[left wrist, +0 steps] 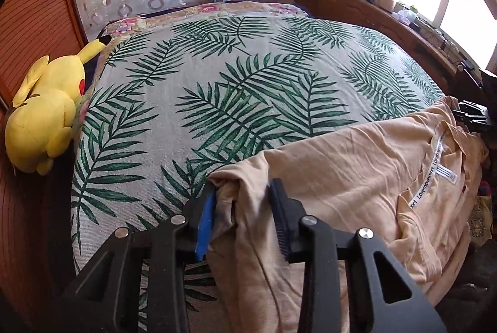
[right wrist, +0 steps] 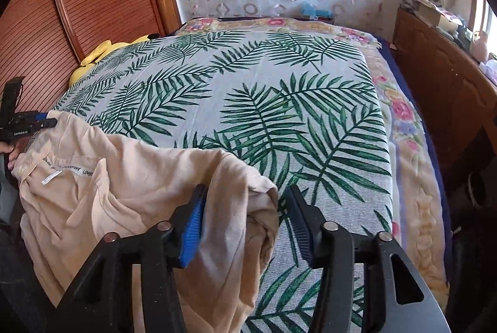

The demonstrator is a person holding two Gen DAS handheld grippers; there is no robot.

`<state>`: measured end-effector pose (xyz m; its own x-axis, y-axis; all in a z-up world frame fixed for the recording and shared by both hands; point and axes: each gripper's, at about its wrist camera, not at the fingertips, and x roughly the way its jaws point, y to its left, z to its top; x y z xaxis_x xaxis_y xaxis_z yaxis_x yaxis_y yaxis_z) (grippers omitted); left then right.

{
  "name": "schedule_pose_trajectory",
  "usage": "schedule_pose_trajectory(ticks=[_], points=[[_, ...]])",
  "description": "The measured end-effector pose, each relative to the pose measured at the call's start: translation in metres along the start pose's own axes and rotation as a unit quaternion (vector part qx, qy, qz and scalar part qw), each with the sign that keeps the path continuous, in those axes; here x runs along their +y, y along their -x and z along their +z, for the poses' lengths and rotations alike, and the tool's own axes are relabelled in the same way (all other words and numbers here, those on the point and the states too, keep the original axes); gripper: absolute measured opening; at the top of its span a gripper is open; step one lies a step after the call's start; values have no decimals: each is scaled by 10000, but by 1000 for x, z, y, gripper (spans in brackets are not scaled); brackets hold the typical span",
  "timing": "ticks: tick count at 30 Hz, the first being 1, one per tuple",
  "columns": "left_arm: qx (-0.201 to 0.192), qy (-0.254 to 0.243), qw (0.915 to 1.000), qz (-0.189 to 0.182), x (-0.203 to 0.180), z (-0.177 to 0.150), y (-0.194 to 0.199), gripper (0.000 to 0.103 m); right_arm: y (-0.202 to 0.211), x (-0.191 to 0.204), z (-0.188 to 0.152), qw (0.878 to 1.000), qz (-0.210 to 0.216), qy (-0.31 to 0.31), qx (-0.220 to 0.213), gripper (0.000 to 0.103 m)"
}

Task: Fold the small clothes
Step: 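Close both tools on the shirt hem edge, then lift the shirt high with both tools, shaking it out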

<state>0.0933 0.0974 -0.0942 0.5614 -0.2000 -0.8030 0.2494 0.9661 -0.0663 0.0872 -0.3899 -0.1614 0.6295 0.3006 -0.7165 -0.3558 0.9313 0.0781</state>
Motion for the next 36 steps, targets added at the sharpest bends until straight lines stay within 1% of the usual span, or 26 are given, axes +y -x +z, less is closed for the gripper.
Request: schedule_pose_trajectory(ticks=[3,4,5,6,8,9,10,11,13,15,17,20,22,24,26,29,32,33,36], points=[[1,-2,10000,5,1,0,1,35,-2,2,0,10000,-41,86,18,59],[0,-2,10000,4,1,-1,1,33,-2,3,-1,9999,-28,120,33,59],[-1,-5,10000,-15,0,-1,1,26,-4,5,-1,9999,11,150,53,59],[2,-15,10000,-62,-2,-1,1,18,-4,7,-1,9998,72,186,60,51],[-2,-27,10000,-58,-5,-4,3,14,-3,11,-3,9996,32,269,71,28],[-27,-33,10000,-77,-8,-6,7,12,-1,11,-4,9996,91,276,75,21],[-99,-46,9999,-123,-10,-9,13,12,1,10,-6,9994,294,173,91,12],[-196,-64,9996,-181,-12,-11,21,12,4,10,-8,9989,441,94,86,12],[-458,-2,9986,-265,-15,-16,43,11,15,15,-15,9985,534,140,-50,11],[-787,14,9964,-311,-21,-20,71,11,35,21,-20,9973,665,152,-268,11],[-1114,3,9933,-312,-27,-21,97,11,59,25,-22,9961,686,166,-538,10],[-1589,-11,9861,-487,-37,-19,142,10,107,30,-18,9926,700,201,-968,10],[-1912,-95,9792,-680,-45,-16,176,10,136,36,-14,9904,774,327,-1102,10],[-2197,-119,9722,-802,-50,-12,205,10,167,43,-10,9888,678,484,-1241,10],[-2493,-199,9647,-829,-57,-10,235,10,200,50,-6,9855,712,576,-1429,9],[-2854,-253,9548,-790,-61,-2,274,10,253,58,2,9790,589,774,-1793,9],[-3239,-336,9417,-844,-61,11,317,10,310,61,16,9701,586,814,-2212,9],[-3415,-383,9352,-860,-62,16,336,10,327,62,22,9673,587,829,-2324,9],[-3838,-408,9196,-740,-59,27,378,10,376,70,38,9585,419,999,-2636,9]])
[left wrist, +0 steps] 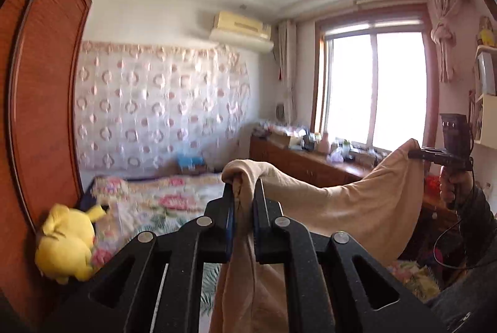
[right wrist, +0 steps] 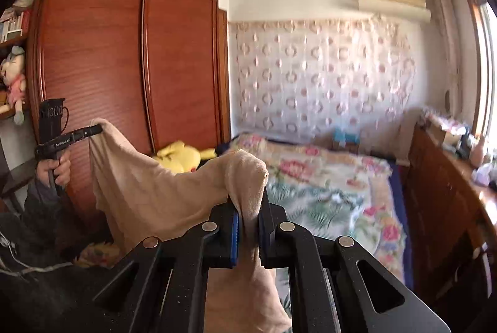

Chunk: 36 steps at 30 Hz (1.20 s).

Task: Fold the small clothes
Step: 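Lift the shirt high with both tools, shaking it out, then lay the shirt flat on the bed and open both tools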

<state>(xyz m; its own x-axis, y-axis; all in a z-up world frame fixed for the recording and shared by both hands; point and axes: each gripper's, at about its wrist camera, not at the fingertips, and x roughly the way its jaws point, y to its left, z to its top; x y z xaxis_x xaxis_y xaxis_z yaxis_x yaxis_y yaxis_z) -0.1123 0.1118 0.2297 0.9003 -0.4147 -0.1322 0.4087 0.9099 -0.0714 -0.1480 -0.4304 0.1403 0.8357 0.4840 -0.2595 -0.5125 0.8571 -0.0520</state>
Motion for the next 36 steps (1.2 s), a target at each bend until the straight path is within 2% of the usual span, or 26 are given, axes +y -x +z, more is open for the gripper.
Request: schedule_pose_trajectory(ticks=[4,9,12,14,20,26,32,36], points=[[-392,-168,9990,154,0,43,19,10,26,13,46,9988,-141,382,-257,9],[-718,-235,9966,326,11,80,29,10,50,28,85,9953,-252,650,-677,9],[-789,-160,9964,275,22,88,23,10,53,30,97,9933,-396,681,-849,9],[-743,-143,9964,373,29,83,15,10,47,31,95,9935,-446,638,-831,9],[-313,25,9975,637,58,49,-41,10,9,38,83,9958,-533,600,-439,9],[415,77,9940,1008,90,-11,-140,10,-75,6,84,9978,-525,361,156,9],[1319,238,9829,1266,134,-96,-254,10,-199,-35,39,9945,-505,37,921,9],[2032,428,9683,1392,159,-155,-325,10,-278,-59,11,9872,-590,-295,1452,9]])
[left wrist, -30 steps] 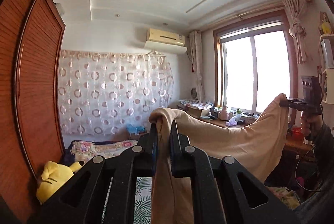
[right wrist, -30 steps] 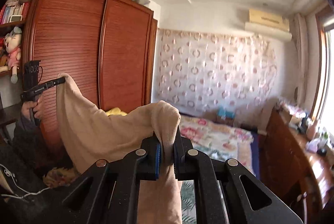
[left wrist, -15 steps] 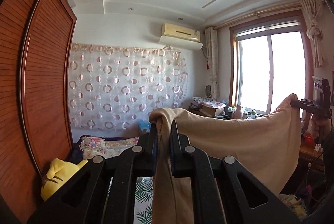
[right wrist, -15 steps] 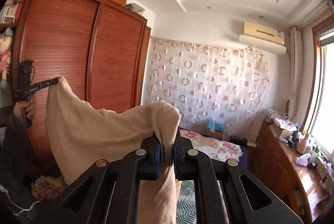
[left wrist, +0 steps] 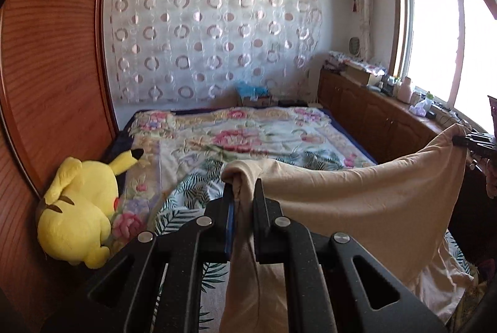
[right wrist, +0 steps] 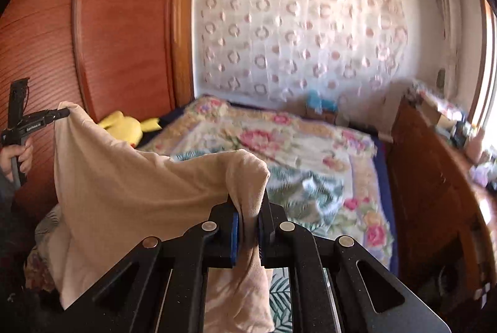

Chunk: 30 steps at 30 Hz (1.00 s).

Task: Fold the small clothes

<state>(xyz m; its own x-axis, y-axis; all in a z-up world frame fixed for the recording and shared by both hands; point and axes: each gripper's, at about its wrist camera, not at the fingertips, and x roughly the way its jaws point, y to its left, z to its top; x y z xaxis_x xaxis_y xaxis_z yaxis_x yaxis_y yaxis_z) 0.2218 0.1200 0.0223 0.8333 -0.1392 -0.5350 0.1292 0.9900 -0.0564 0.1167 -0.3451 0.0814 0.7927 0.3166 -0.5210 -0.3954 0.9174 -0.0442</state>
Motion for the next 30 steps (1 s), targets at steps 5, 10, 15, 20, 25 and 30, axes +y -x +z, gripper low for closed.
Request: schedule_pose_trajectory(ticks=[5,10,15,20,25,30], points=[[422,-8,9991,90,-1,-4,-57,10,-75,-16,28,9982,-17,-328,494,9],[661,-77,9977,150,-1,1,-86,10,-126,-32,58,9952,-34,-532,814,9],[859,-61,9962,100,-2,-5,-101,21,-146,-14,52,9935,-257,-509,989,10],[970,-82,9952,-92,0,-24,-90,46,-149,-2,29,9907,-428,-502,1189,32],[1290,-34,9913,-268,5,-56,-66,69,-101,13,9,9924,-252,-574,1062,32],[1331,-39,9909,-209,7,-85,-32,79,-65,32,-20,9926,-190,-589,1043,32]])
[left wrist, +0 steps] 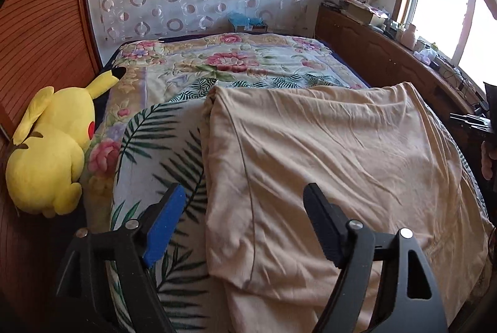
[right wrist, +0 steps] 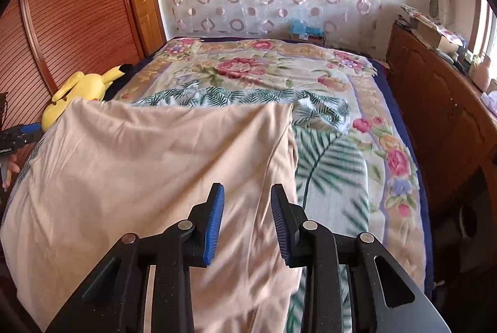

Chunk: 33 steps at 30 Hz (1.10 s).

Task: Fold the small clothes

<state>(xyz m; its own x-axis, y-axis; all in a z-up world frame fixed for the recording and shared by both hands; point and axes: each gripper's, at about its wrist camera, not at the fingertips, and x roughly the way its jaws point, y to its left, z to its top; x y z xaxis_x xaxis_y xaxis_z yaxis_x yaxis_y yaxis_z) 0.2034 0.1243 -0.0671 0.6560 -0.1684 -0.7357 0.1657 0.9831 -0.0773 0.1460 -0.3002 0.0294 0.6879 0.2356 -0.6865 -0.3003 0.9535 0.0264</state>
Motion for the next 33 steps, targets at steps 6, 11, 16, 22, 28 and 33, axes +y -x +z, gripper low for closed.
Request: schedule_pose_trajectory(ticks=[6,11,16,22,28,33], points=[[-36,73,9996,254,1,-33,29,79,17,4,-38,9998,-48,-184,41,32],[-68,84,9993,351,-2,-67,51,79,29,9,-62,9994,-120,-296,148,32],[-47,72,9989,471,-6,-92,65,79,38,10,-72,9990,-128,-416,117,32],[53,263,9991,336,-3,-127,94,72,24,9,-81,9988,-218,-393,185,32],[202,448,9988,-36,-11,-162,109,43,26,14,-78,9990,-335,-266,146,32],[295,447,9985,-129,-19,-177,105,21,25,13,-77,9990,-291,-298,136,32]])
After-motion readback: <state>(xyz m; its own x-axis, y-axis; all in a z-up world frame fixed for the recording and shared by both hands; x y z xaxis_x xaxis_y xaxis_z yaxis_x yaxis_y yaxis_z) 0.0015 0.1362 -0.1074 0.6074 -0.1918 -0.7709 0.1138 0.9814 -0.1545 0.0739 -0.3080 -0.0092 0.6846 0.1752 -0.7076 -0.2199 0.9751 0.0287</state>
